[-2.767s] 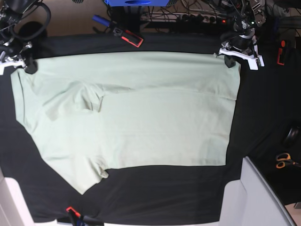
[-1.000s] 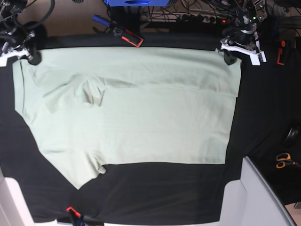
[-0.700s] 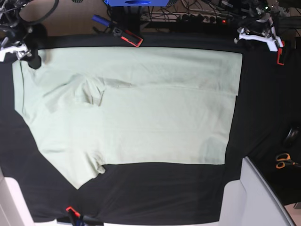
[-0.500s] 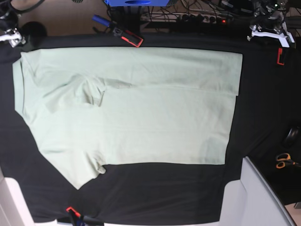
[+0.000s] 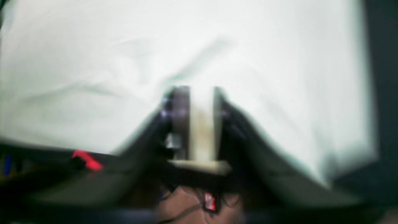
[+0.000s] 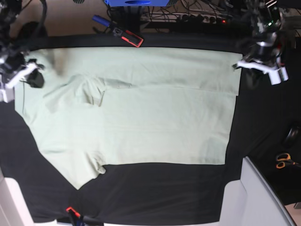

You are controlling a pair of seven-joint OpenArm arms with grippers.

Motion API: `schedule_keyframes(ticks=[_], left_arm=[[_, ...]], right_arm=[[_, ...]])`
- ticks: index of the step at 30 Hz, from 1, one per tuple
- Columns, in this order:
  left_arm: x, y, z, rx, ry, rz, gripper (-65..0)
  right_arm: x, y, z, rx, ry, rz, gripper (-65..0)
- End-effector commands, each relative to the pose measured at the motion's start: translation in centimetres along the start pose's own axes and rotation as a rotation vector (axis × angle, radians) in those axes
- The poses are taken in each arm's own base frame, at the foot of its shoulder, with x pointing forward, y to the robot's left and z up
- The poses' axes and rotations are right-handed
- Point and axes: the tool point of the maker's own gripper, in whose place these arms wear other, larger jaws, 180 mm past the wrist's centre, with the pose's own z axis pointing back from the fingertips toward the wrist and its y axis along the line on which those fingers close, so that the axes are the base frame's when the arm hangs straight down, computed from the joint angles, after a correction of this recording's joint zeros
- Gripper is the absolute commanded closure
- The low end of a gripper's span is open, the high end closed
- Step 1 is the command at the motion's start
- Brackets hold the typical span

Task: Fold the T-shirt properly
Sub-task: 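Move the right gripper along the shirt side to its middle and grasp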

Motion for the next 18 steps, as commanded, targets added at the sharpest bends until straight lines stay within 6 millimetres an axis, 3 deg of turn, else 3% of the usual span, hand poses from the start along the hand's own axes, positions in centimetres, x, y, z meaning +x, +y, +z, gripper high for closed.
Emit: schedule_keyframes(ticks=[1,2,4,8,10,15,18], left_arm=[[-0.3,-0.5,-0.3,-0.019,0.004,-0.005,0.0],[-1.0,-1.2,-0.8,-0.043,0.023,-0.007,0.0],[-2.4,-2.3,-1.4,-0.070,0.058,0.000,0.0],[-4.2,-2.6,-1.9,-0.075,0.100,0.018,0.0],[-5.2,-2.1,-2.1,-0.063,0.125,0.029,0.0],[-4.8,-1.9,-2.5,-0.059,0.116,0.031,0.0],[-3.9,-2.1,-2.7,-0.065,0.094,0.023,0.0]], right_arm=[[0.2,0.6,-0.5,0.026,0.005,0.022,0.0],[-0.3,1.3,-1.2,0.051,0.027,0.022,-2.5],[-1.3,2.3,-2.2,0.085,0.059,0.015,-0.7],[-2.6,3.8,-3.4,0.127,0.085,-0.015,-0.1],[-2.8,3.7,-3.8,0.131,0.086,-0.031,-0.1],[-2.2,2.0,-4.0,0.107,0.045,-0.044,-0.1],[0.2,1.0,-3.9,0.091,0.006,-0.013,-0.1]])
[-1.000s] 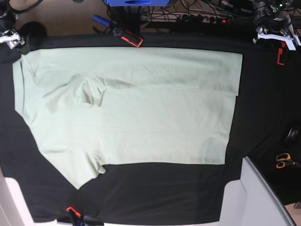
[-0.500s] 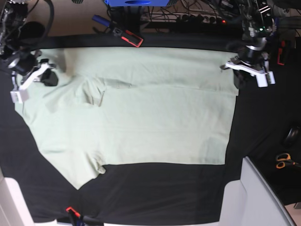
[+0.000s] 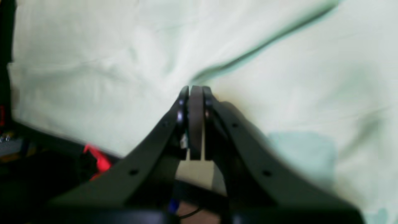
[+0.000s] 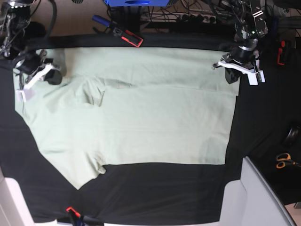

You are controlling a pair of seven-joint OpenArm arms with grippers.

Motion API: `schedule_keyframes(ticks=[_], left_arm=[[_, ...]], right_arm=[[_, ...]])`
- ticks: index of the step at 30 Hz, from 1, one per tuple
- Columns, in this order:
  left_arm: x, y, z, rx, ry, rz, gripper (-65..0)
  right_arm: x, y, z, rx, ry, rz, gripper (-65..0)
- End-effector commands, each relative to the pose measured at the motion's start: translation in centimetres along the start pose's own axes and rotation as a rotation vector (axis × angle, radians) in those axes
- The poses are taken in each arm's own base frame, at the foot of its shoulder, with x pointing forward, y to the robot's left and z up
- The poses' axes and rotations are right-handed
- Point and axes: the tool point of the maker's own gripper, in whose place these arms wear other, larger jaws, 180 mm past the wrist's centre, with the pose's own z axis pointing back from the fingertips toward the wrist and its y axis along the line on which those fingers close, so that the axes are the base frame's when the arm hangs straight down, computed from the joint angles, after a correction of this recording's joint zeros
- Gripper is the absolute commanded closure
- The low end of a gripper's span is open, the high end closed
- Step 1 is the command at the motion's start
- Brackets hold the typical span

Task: Fold the T-shirt properly
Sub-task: 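Move the right gripper along the shirt side to its middle and grasp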

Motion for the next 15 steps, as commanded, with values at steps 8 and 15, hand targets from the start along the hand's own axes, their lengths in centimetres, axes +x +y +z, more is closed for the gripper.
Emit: schedule_keyframes(ticks=[8,15], left_arm=[[5.6,1.3,-1.0,-0.004,-0.100,-0.087,0.0],[8.8,2.2,-2.0,0.004,-0.144,-0.134,0.0]], right_arm=[[10.4,-7.4,0.8,-0.088,-0.086,0.025,-0.3],[15.8,-11.9,-0.4,-0.199,-0.097,-0.011,-0.3]])
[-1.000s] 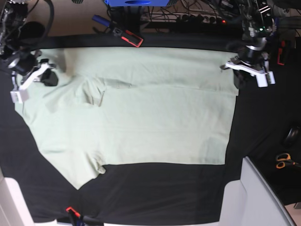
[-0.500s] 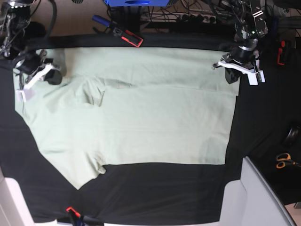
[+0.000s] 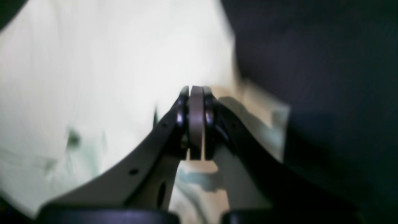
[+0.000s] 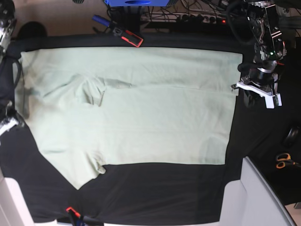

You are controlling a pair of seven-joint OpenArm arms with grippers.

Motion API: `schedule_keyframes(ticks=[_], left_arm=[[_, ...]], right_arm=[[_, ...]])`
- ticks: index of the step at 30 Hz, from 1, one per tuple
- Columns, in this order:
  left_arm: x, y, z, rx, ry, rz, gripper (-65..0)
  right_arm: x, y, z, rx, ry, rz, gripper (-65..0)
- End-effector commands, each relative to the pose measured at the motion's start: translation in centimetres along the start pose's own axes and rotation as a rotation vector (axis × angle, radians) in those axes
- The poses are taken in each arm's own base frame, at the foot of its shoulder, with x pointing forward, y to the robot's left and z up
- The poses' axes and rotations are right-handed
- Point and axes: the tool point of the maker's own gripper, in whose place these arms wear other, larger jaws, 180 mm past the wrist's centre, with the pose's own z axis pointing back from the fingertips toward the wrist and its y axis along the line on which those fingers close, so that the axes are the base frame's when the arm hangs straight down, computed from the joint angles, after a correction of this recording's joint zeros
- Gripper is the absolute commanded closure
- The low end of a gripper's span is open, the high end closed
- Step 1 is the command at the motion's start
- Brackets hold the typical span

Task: Fold the T-shirt properly
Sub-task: 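Move the right gripper along the shirt side to its middle and grasp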

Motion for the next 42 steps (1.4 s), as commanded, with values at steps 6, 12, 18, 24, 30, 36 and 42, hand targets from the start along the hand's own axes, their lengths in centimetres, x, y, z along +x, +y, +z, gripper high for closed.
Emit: schedule_keyframes(ticks=[6,12,18,24,30,36,42], left_arm=[[1.1,0.5,0.3,0.003,-0.033,-0.018,0.0],[0.5,0.6,0.7,0.005,-0.020,-0.021,0.0],[1.2,2.8,1.2,0.058,-0.036,-0.015,0.0],[2.1,6.0,2.4,0.134,-0.062,-0.001,0.0],[2.4,6.3,2.4,0.141,-0.072,0.002,0.0],[2.4,6.0,2.3,0.136,-0.071,0.001,0.0],[2.5,6.2,2.3,0.140,-0.073,0.002,0.0]], right_arm=[[4.5,-0.7,-1.6,-0.040,-0.081,0.003,-0.4],[3.3,-0.2,-4.3,-0.018,-0.122,-0.106,-17.4],[3.7,-0.4,-4.3,-0.025,-0.165,-0.113,-57.9],[4.3,-3.2,-3.2,-0.127,-0.187,-0.129,-63.4],[3.3,-1.1,-4.7,-0.089,-0.164,-0.135,-55.9],[2.6,1.0,-5.9,-0.053,-0.148,-0.140,-55.0],[2.3,1.0,-6.1,-0.054,-0.142,-0.142,-54.8]])
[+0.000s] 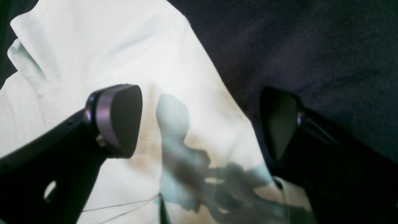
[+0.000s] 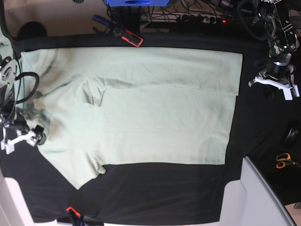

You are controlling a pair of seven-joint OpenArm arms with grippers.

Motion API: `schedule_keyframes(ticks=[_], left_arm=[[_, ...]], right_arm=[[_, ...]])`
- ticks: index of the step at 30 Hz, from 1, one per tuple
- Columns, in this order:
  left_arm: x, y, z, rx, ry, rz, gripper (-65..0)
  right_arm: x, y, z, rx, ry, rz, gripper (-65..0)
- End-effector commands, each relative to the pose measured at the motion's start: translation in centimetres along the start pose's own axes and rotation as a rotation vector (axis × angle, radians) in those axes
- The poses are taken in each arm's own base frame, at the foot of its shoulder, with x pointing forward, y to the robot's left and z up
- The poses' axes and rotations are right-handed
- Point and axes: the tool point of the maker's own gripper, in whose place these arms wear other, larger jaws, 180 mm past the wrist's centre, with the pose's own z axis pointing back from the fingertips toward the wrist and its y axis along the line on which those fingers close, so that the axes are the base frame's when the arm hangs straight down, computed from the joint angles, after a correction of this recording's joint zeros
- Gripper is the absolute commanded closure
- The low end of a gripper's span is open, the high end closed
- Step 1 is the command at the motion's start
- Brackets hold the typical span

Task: Fold the T-shirt properly
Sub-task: 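Move the right gripper along the shirt side to its middle and grasp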

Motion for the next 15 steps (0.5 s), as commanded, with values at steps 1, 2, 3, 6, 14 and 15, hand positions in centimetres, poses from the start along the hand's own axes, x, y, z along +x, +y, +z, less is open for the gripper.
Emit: schedule_keyframes(ticks=[1,2,3,6,14,15], left_arm=[[1.7,0.3,0.0,0.001,-0.052,-0.008,0.0],[1.8,0.2,0.0,0.000,-0.053,-0.008,0.0],[1.7,0.2,0.0,0.000,-0.052,-0.008,0.0],[2.2,-0.1,-0.3,-0.006,-0.062,-0.004,0.0],[0.9,-0.4,-1.9,-0.005,0.056,0.031,0.0],[1.0,-0.4,-2.0,-0.007,0.056,0.032,0.0]], right_arm=[[1.7,0.0,0.2,0.001,-0.031,0.006,-54.8],[1.7,0.0,0.2,0.001,-0.030,0.006,-54.8],[1.7,0.0,0.2,0.001,-0.030,0.006,-54.7],[1.1,-0.1,0.2,-0.001,-0.021,0.005,-52.7],[0.2,0.2,-0.1,0.005,-0.006,0.001,-36.3],[0.2,0.2,-0.1,0.005,-0.006,0.001,-36.3]])
